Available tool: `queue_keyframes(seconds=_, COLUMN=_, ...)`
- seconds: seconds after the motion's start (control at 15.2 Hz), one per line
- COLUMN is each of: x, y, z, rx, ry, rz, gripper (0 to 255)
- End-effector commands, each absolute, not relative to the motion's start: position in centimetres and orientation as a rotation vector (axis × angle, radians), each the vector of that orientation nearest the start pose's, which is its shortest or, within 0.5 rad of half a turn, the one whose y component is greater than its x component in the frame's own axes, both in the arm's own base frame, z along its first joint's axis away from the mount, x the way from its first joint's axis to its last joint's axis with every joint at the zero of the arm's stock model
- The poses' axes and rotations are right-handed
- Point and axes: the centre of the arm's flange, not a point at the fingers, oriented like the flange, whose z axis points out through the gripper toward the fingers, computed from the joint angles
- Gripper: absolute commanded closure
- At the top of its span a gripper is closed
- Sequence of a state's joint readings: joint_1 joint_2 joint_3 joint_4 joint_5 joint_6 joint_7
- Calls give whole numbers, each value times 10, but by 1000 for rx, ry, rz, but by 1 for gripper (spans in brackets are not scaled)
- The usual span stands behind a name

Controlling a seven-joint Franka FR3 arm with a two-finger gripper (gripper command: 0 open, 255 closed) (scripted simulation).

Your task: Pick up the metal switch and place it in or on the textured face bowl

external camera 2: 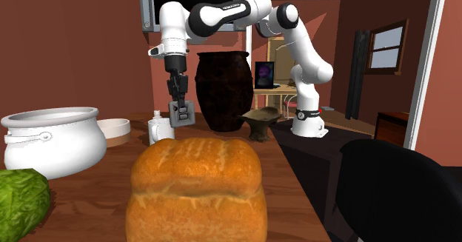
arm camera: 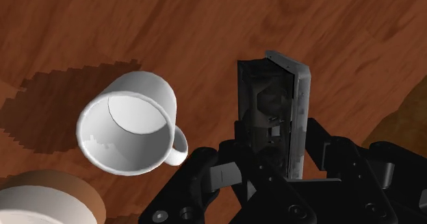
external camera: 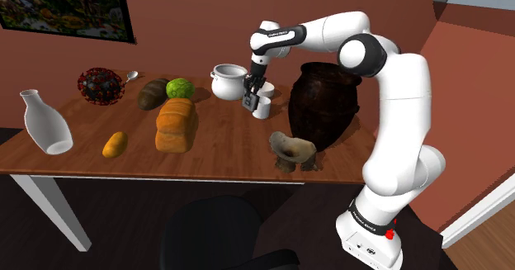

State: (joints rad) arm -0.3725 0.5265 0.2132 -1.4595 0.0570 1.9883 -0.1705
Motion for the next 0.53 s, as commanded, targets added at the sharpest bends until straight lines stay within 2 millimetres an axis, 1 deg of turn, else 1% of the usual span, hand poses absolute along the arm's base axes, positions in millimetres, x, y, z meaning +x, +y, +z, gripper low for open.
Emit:
queue_keyframes(seconds=0.0, x=690, y=-133, z=397, rx=-2986, ry=61, rz=-59, gripper=255)
queue_keyframes(seconds=0.46, x=690, y=-133, z=434, rx=-2986, ry=61, rz=-59, gripper=255)
